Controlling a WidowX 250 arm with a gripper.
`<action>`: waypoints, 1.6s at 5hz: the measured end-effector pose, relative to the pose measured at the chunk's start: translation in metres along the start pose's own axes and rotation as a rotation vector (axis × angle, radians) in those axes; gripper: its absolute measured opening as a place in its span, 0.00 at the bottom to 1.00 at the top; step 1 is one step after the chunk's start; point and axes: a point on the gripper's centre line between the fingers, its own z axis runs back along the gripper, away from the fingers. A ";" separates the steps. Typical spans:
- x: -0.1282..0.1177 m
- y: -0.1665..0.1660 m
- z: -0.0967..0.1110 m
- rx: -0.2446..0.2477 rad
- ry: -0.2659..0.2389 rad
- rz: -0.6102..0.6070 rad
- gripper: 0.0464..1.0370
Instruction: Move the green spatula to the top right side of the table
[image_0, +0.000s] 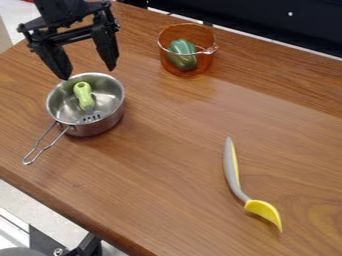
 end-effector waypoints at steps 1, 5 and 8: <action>0.005 0.011 -0.006 -0.005 -0.027 0.029 0.96; 0.010 0.027 -0.044 0.127 -0.061 0.098 0.96; 0.004 0.024 -0.058 0.169 -0.084 0.100 0.96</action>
